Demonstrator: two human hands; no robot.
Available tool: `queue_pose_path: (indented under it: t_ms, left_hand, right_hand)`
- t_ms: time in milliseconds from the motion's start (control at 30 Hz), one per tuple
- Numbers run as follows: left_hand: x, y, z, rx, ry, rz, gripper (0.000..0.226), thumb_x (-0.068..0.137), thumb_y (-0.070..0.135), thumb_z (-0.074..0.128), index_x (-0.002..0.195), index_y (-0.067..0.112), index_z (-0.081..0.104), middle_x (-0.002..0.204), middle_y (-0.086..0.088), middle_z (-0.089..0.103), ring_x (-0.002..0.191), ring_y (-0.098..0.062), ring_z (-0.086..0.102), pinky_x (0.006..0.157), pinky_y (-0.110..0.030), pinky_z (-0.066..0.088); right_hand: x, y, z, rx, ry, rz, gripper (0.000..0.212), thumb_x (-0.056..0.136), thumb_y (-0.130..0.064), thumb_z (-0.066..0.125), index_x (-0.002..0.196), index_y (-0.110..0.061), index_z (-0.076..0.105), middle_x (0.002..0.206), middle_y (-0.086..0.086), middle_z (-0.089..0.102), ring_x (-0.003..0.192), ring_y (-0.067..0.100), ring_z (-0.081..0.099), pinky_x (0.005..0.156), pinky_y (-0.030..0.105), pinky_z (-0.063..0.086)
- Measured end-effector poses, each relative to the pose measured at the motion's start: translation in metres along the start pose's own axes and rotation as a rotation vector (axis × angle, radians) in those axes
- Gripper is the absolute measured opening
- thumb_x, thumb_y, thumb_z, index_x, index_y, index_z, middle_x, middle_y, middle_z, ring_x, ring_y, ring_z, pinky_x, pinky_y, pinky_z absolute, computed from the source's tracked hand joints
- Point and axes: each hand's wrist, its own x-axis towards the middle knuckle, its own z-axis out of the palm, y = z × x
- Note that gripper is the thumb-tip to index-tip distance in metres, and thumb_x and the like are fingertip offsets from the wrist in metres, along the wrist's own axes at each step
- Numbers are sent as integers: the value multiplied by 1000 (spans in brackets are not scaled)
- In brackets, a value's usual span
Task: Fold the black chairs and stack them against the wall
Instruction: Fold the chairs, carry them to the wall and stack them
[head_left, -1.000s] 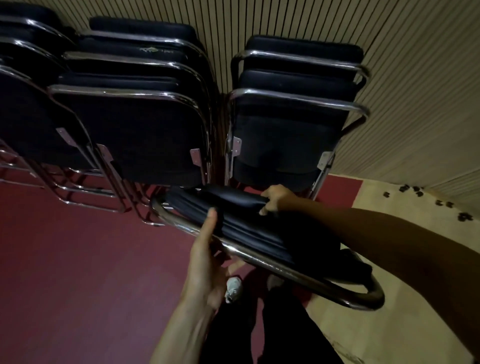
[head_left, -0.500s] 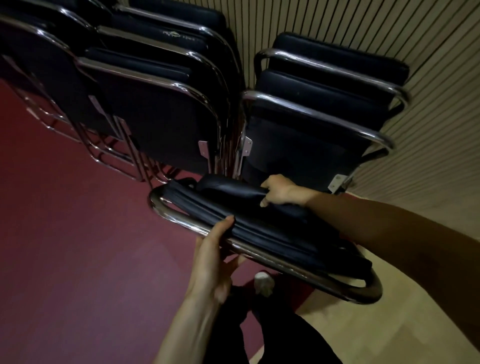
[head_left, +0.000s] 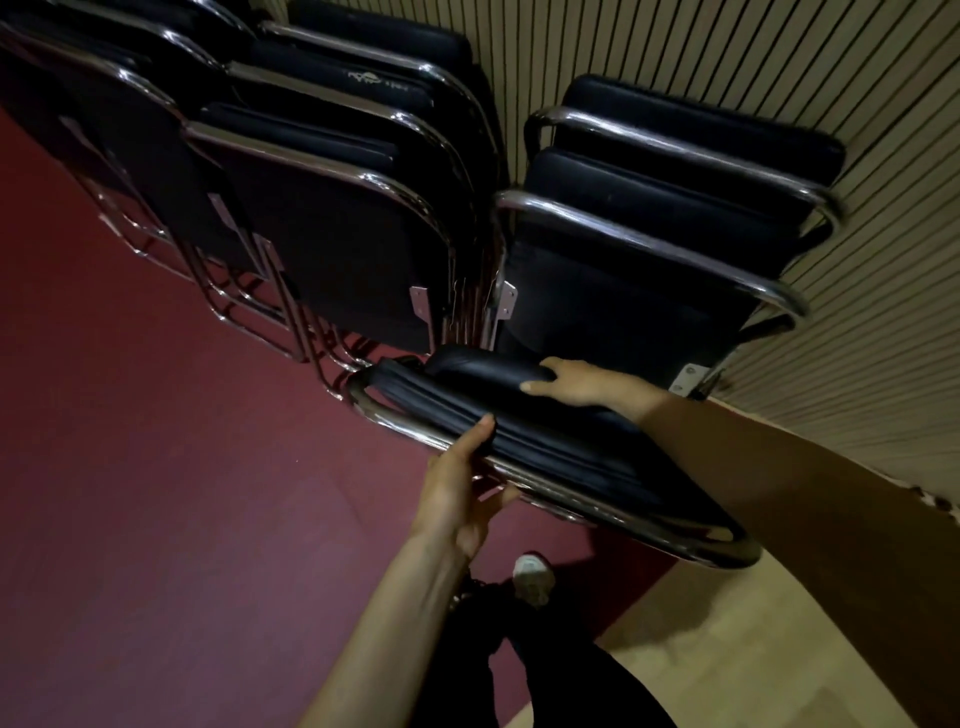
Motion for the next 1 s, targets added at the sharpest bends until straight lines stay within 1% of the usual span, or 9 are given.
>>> queue_pose_path:
  t_ms: [100, 233, 367, 467, 533, 600, 667, 833, 1000]
  left_hand:
    - [9, 0, 6, 0, 9, -11, 26, 84, 29, 69, 101, 10, 67, 74, -3, 67, 77, -21, 62, 90, -49, 52]
    - [12, 6, 12, -5, -29, -28, 16, 88, 29, 65, 88, 14, 65, 56, 4, 65, 74, -20, 58, 76, -38, 53]
    - [12, 18, 11, 34, -119, -95, 20, 89, 31, 63, 94, 11, 65, 84, -6, 61, 85, -24, 59, 84, -46, 53]
    - [16, 31, 4, 45, -218, -148, 35, 91, 44, 58, 99, 11, 65, 94, -11, 65, 89, -30, 64, 90, -51, 52]
    - [21, 38, -1, 71, -270, -162, 45, 89, 55, 54, 102, 13, 65, 97, -13, 66, 91, -32, 65, 95, -51, 49]
    - [28, 45, 0, 117, -298, -170, 48, 89, 59, 50, 102, 15, 64, 99, -13, 65, 92, -30, 64, 97, -49, 46]
    - [33, 47, 2, 138, -309, -197, 48, 89, 60, 50, 104, 16, 62, 102, -15, 62, 95, -32, 62, 97, -48, 46]
    - [44, 46, 2, 90, -376, -222, 48, 90, 57, 51, 114, 17, 63, 113, -14, 66, 97, -31, 65, 67, -36, 60]
    - [53, 52, 10, 31, -389, -234, 45, 89, 50, 58, 114, 14, 65, 114, -13, 67, 102, -31, 65, 61, -36, 62]
  right_hand:
    - [-23, 6, -11, -58, 7, -4, 69, 95, -54, 44, 149, -15, 28, 154, 7, 30, 139, 25, 32, 112, 32, 26]
    - [-74, 15, -23, 61, 16, -75, 56, 96, -54, 38, 139, -19, 48, 144, 0, 46, 130, 18, 43, 105, 25, 29]
    - [-137, 11, -23, 245, 23, -134, 57, 90, -58, 49, 138, -29, 46, 136, -14, 46, 127, 6, 41, 101, 19, 26]
    - [-162, 11, -9, 111, -18, -131, 88, 65, -70, 70, 141, -45, 33, 134, -21, 43, 124, 4, 43, 106, 26, 35]
    - [-158, 13, 5, -127, 140, -106, 98, 57, -69, 74, 141, -40, 31, 129, -13, 54, 114, 12, 55, 97, 34, 47]
    - [-150, 15, 13, -291, 327, -101, 88, 60, -63, 71, 136, -33, 38, 111, -4, 64, 94, 15, 62, 81, 36, 53]
    - [-146, 17, 16, -339, 421, -123, 79, 61, -60, 69, 130, -31, 44, 92, -3, 66, 78, 15, 63, 70, 34, 55]
    - [-139, 22, 17, -393, 436, -94, 78, 56, -65, 69, 124, -34, 47, 88, -5, 67, 74, 13, 62, 66, 30, 53]
    - [-135, 25, 6, -413, 467, -65, 83, 56, -66, 70, 129, -34, 46, 99, 1, 68, 85, 18, 63, 71, 28, 51]
